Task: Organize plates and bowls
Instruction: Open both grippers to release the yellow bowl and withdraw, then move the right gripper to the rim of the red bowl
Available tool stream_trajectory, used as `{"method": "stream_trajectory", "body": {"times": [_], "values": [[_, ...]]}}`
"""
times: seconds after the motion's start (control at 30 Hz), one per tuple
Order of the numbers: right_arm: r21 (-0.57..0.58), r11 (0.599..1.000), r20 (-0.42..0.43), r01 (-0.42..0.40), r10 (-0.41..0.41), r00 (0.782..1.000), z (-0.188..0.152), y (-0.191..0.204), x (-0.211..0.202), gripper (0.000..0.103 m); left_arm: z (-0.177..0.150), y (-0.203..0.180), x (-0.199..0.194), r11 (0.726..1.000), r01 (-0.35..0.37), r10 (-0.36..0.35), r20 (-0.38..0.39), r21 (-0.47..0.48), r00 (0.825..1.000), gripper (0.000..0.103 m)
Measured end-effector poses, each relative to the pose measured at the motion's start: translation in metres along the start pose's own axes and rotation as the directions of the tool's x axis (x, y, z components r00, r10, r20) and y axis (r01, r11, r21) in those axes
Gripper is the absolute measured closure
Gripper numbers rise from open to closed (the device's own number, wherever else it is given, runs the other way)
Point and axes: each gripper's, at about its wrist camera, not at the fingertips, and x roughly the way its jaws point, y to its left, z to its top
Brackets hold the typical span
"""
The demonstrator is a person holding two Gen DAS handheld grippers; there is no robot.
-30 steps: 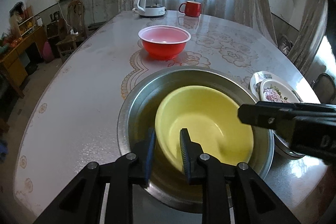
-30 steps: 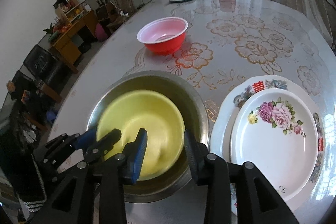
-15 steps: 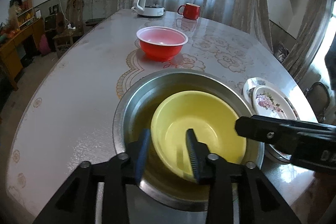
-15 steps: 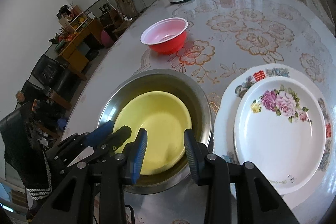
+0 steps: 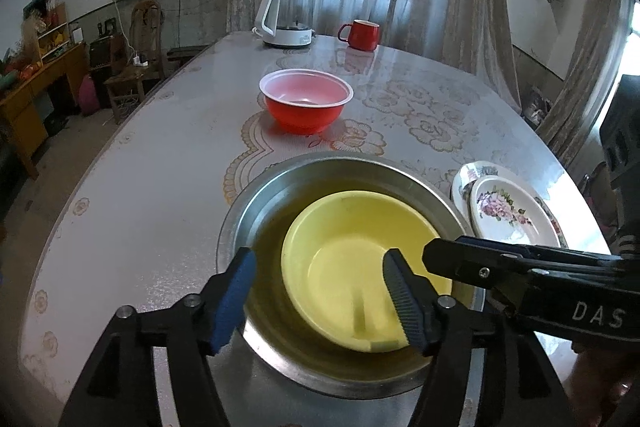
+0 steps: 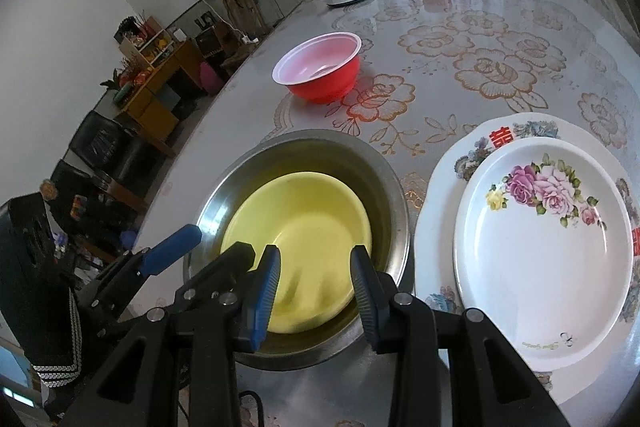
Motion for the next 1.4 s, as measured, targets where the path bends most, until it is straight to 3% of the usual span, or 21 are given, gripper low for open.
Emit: {"method": "stream_trajectory", "body": {"times": [0.33, 0.73, 0.97, 1.17, 1.4], "values": [[0.005, 0.999, 0.025, -0.035, 0.035, 0.999, 0.005, 0.001, -0.008, 0.067, 0.009, 0.001, -0.005, 1.000, -0.007, 0.007, 0.017, -0.013, 1.000, 0.022], [-0.011, 0.999, 0.038, 0.030, -0.030, 0.999, 0.029, -0.007, -0.010, 0.067, 0.024, 0.014, 0.002, 0.996, 0.020, -0.020, -0.003, -0.092, 1.000, 0.011], [-0.030, 0.993, 0.016, 0.114, -0.113, 0.993, 0.065, -0.020, -0.003, 0.064, 0.039, 0.025, 0.006, 0.995, -0.022, 0.023, 0.011, -0.100, 1.000, 0.004], [-0.004, 0.992, -0.006, 0.122, -0.122, 0.992, 0.098, -0.037, 0.012, 0.061, 0.053, 0.040, 0.018, 0.992, -0.047, 0.047, 0.002, -0.113, 0.999, 0.002], [0.000, 0.992, -0.059, 0.128, -0.128, 0.990, 0.125, -0.047, 0.038, 0.060, 0.060, 0.073, 0.032, 0.978, -0.061, 0.061, -0.008, -0.202, 0.998, 0.002]]}}
